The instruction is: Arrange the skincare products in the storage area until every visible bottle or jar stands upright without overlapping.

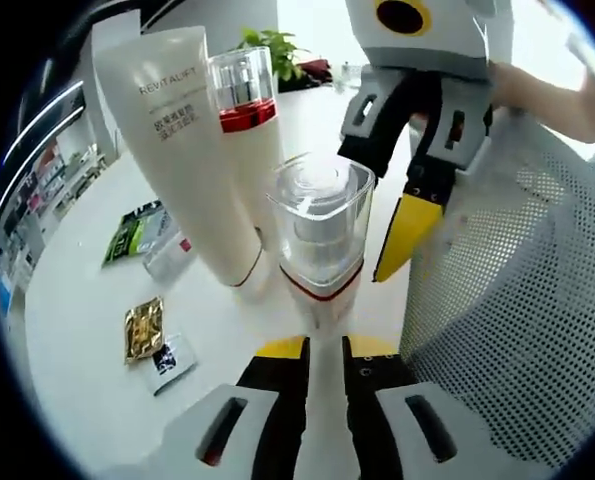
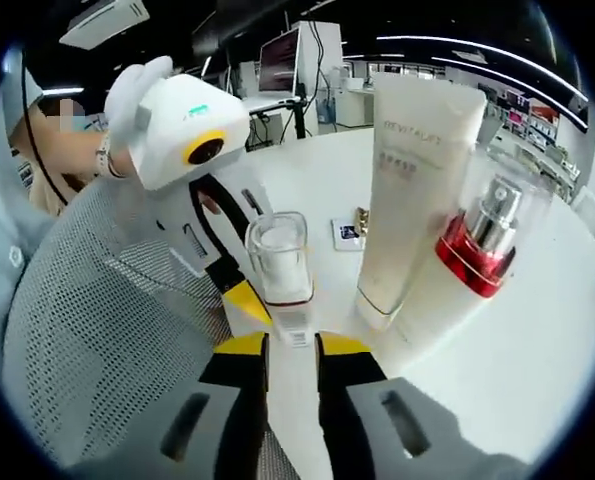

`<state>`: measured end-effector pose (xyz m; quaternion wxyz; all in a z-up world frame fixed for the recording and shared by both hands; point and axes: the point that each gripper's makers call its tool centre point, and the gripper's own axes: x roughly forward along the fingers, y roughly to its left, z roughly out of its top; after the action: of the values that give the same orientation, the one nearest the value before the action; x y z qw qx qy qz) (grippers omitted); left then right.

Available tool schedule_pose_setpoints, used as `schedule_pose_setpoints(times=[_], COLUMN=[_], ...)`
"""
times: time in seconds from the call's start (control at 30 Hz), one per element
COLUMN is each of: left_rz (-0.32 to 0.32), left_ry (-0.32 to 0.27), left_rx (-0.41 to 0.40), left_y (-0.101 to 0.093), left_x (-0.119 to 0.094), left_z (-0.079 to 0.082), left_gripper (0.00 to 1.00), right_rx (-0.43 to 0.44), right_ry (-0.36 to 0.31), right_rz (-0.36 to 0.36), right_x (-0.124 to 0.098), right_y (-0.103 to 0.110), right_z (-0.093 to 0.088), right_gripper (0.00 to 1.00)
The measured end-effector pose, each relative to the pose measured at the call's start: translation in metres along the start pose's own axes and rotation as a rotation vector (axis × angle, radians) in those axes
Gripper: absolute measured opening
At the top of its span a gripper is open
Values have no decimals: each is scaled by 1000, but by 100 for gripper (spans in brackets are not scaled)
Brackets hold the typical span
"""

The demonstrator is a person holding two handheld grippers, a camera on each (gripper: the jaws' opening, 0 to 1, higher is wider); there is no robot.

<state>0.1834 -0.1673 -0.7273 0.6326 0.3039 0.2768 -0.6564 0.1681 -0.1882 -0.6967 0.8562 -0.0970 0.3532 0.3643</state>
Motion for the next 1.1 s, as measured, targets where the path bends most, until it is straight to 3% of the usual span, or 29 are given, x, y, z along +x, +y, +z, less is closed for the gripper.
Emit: schedule_pose_setpoints(times=[0.37,1.1], left_rz=[-19,-21], left_ry=[14,-22], left_rx=[14,15], left_y=[-1,0], left_x=[5,27], left_z=[6,36], left_gripper=[4,2], right_rx=[32,45], right_ry=[26,87], right_rz=[-11,-137], right_x=[2,-9], right_y=[-2,-39], right_z=[-4,-22], right_gripper=[11,10])
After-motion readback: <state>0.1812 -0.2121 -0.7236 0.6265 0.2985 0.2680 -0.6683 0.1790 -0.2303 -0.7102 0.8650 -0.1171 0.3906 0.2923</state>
